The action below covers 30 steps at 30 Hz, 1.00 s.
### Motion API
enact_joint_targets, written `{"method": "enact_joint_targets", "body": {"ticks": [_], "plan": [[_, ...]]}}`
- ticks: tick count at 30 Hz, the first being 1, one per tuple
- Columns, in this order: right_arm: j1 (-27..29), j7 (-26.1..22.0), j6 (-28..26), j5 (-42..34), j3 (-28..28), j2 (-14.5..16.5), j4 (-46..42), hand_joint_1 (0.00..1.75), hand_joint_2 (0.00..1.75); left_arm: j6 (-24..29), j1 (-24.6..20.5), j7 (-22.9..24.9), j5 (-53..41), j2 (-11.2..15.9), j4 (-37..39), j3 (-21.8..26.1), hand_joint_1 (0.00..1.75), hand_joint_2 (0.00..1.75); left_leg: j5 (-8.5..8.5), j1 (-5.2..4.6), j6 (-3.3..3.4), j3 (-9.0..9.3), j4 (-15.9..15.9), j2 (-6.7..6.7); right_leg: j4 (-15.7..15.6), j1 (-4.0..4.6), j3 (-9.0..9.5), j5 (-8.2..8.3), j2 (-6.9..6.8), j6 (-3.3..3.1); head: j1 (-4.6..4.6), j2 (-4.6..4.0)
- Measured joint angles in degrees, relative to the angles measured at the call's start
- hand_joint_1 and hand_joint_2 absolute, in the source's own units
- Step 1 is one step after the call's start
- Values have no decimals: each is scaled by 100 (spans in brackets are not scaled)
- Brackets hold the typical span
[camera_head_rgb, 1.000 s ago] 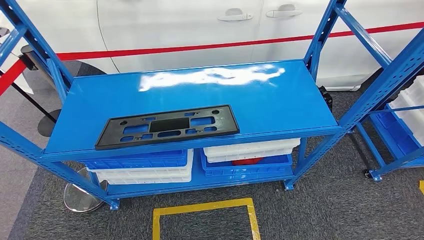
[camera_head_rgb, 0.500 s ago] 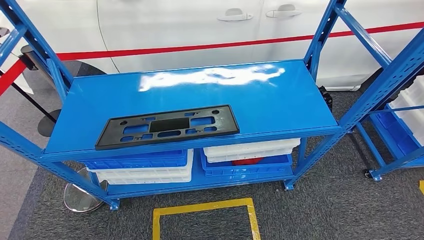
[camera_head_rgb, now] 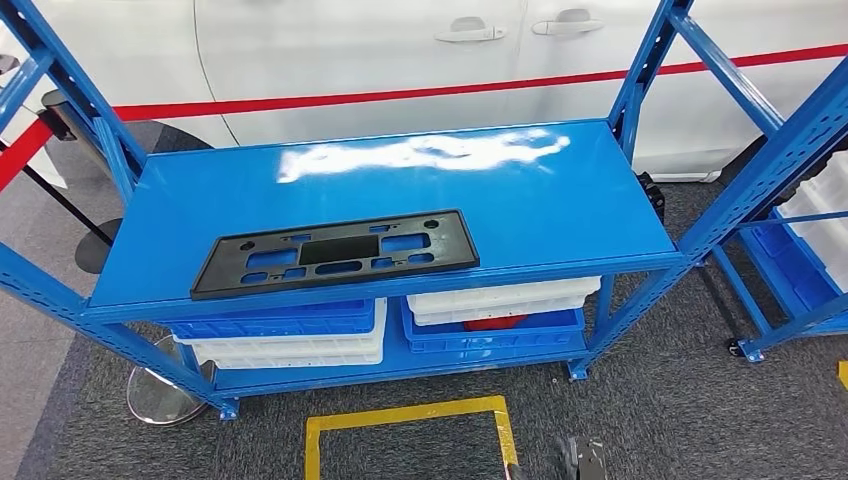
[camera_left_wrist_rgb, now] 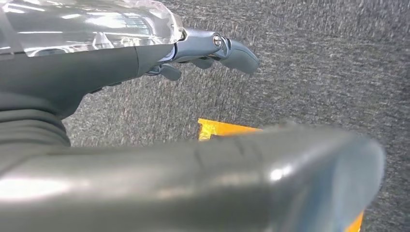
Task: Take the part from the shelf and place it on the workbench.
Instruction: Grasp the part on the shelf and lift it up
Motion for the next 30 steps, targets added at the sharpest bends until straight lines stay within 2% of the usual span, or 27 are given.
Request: {"method": "enact_joint_targets", "body": {"ticks": [9, 20, 25, 27, 29, 30], "plan": [[59, -318, -316, 848, 141, -101, -1534, 0, 175, 46, -71, -253, -352, -47, 56, 451, 0, 0, 0, 0, 0, 0, 1, 0, 0, 0, 0, 0, 0, 0, 1, 0], [-59, -462, -696, 2090, 819, -453, -3311, 0, 175, 64, -180, -624, -837, -87, 132, 924, 0, 0, -3, -13, 12, -7, 23, -1, -8, -15, 1, 13, -1, 22, -1, 0], [-185, -465, -842, 2705, 1209, -623, -4072, 0, 175, 75, -220, -815, -1071, -87, 158, 1119, 0, 0, -9, -52, 81, -23, 43, -1, -21, -53, -1, 28, 0, 80, -1, 0], [-264, -439, -886, 2972, 1388, -688, -4384, 0, 175, 81, -245, -900, -1173, -92, 163, 1192, 0, 0, 33, -38, 142, -1, -25, 3, -48, -55, 17, 37, -3, 126, 1, 0], [-346, -389, -906, 3188, 1571, -775, -4676, 0, 175, 81, -274, -985, -1273, -114, 177, 1266, 0, 0, 108, 0, 215, 58, -161, 13, 118, -40, -54, -78, -12, 161, 11, 0], [-387, -351, -906, 3275, 1665, -820, -4816, 0, 175, 81, -285, -1029, -1326, -126, 184, 1304, 0, 0, 137, 18, 240, 81, -210, 20, 382, -36, -186, -223, -17, 169, 18, 0]]}}
